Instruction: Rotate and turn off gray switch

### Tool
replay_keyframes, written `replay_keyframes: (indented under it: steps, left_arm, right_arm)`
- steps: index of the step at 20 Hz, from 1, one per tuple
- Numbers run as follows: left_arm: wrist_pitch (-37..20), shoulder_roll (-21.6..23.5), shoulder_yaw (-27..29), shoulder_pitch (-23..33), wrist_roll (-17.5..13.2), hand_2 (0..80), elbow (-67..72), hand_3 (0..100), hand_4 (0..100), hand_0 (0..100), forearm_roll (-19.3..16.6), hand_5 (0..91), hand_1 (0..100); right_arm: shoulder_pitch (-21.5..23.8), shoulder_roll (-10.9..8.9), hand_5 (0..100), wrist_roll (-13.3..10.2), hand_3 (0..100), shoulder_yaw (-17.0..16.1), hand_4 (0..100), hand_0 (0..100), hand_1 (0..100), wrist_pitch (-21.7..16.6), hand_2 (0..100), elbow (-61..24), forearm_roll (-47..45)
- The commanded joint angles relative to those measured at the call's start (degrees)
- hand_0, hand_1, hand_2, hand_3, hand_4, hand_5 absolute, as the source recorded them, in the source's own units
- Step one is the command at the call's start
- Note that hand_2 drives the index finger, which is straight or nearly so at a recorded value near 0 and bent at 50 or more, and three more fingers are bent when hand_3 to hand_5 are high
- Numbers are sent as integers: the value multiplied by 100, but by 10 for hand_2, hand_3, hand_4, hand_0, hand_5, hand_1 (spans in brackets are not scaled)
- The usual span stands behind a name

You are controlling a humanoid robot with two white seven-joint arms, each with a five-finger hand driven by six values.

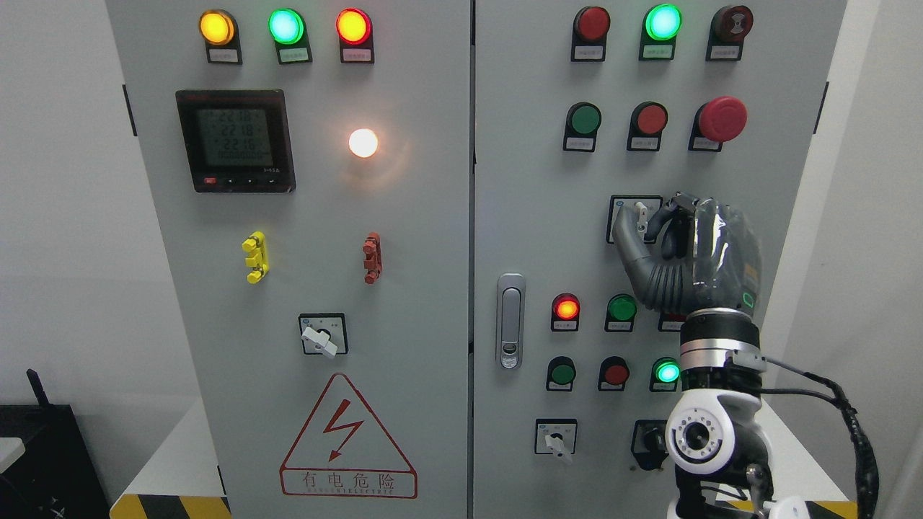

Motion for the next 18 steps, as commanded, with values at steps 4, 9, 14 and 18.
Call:
replay_keyframes:
  steps: [4,9,14,18]
  left_arm:
    - [-3,0,-9,0,-2,0,79,0,0,120,0,0,389]
    - [-3,0,-9,0,-11,0,79,0,0,120,0,0,389]
    - [-3,0,-9,0,-2,0,79,0,0,120,0,0,389]
    - [-3,0,-9,0,-2,0,79,0,0,120,0,0,389]
  right_arm:
    - [36,-9,1000,-21,1000,-53,991,352,403,-21,727,-31,-11]
    - [53,-62,1000,-83,1000,-53,992,342,401,-47,728,-31,-29]
    - [62,-71,1000,-127,1000,-53,992,340,397,-56,735,-40,-38]
    - [80,-80,1000,-206,1000,-62,995,332,397,-144,740,-49,-38]
